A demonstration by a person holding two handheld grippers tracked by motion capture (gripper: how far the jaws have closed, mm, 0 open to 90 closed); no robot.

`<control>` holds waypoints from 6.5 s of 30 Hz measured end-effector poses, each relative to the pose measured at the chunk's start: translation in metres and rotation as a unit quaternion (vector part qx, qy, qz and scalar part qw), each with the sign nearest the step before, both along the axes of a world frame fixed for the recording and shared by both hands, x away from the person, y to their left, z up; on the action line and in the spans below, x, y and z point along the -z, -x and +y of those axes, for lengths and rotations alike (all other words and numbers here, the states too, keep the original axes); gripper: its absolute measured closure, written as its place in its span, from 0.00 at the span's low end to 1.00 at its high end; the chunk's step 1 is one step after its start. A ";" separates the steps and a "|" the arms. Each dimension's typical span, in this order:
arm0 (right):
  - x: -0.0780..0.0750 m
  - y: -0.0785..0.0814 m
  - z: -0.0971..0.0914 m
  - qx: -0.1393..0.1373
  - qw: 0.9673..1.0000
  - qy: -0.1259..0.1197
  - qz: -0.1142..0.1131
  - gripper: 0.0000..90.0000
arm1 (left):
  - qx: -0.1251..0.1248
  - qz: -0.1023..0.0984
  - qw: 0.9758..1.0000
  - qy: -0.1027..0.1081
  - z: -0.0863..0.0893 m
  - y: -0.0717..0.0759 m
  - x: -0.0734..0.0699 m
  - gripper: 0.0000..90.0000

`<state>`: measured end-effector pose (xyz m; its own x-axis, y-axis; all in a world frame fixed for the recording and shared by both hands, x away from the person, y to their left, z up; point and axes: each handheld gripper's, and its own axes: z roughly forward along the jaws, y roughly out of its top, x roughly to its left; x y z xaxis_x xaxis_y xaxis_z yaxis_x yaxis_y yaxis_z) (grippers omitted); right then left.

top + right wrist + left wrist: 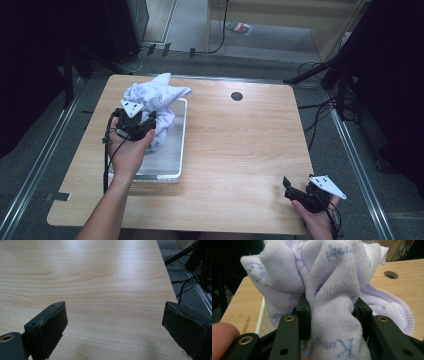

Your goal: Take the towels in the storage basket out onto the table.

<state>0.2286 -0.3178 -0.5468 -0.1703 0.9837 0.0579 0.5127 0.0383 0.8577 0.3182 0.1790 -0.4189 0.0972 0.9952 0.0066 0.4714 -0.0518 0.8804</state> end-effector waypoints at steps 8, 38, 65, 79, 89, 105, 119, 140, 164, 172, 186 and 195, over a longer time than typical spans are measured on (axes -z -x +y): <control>0.000 0.000 0.000 0.001 1.000 0.000 0.000 0.06 | 0.018 -0.024 1.000 0.004 -0.020 0.005 -0.013 0.65; 0.000 0.000 0.000 0.000 1.000 -0.004 -0.001 0.06 | 0.110 -0.022 0.992 0.057 -0.127 0.016 -0.019 0.64; 0.000 0.000 -0.001 -0.001 1.000 -0.007 -0.004 0.06 | 0.162 0.047 0.984 0.051 -0.199 0.002 0.061 0.58; 0.000 0.000 -0.001 -0.002 1.000 -0.007 -0.004 0.06 | 0.185 0.083 0.977 0.063 -0.192 0.003 0.072 0.00; 0.000 0.000 -0.001 -0.001 1.000 -0.007 -0.004 0.06 | 0.199 0.035 0.977 0.074 -0.162 0.017 0.037 0.00; 0.000 0.000 0.000 0.002 1.000 -0.005 -0.002 0.06 | 0.172 0.002 0.982 0.076 -0.106 0.023 0.021 0.00; 0.000 0.000 0.000 0.003 1.000 -0.003 -0.002 0.06 | 0.132 -0.010 0.988 0.079 -0.050 0.025 0.022 0.00; 0.000 -0.001 0.000 0.004 1.000 -0.001 0.000 0.06 | 0.073 -0.034 0.993 0.087 0.034 0.038 0.023 0.00; 0.000 -0.001 0.001 0.005 1.000 0.001 0.001 0.06 | 0.004 -0.059 0.994 0.094 0.123 0.069 0.038 0.00; 0.000 -0.001 0.000 0.005 1.000 0.003 0.001 0.06 | -0.013 -0.067 0.993 0.100 0.147 0.078 0.046 0.00; 0.000 -0.001 0.001 0.006 1.000 0.003 0.001 0.06 | -0.036 -0.064 0.992 0.103 0.173 0.088 0.076 0.00; 0.000 -0.001 0.001 0.007 1.000 0.003 0.001 0.07 | -0.049 -0.058 0.993 0.094 0.183 0.094 0.100 0.00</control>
<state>0.2297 -0.3170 -0.5471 -0.1572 0.9862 0.0518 0.5156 0.0372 0.8560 0.2237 0.3622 -0.5184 0.0084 0.9846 -0.1747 0.3608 0.1599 0.9188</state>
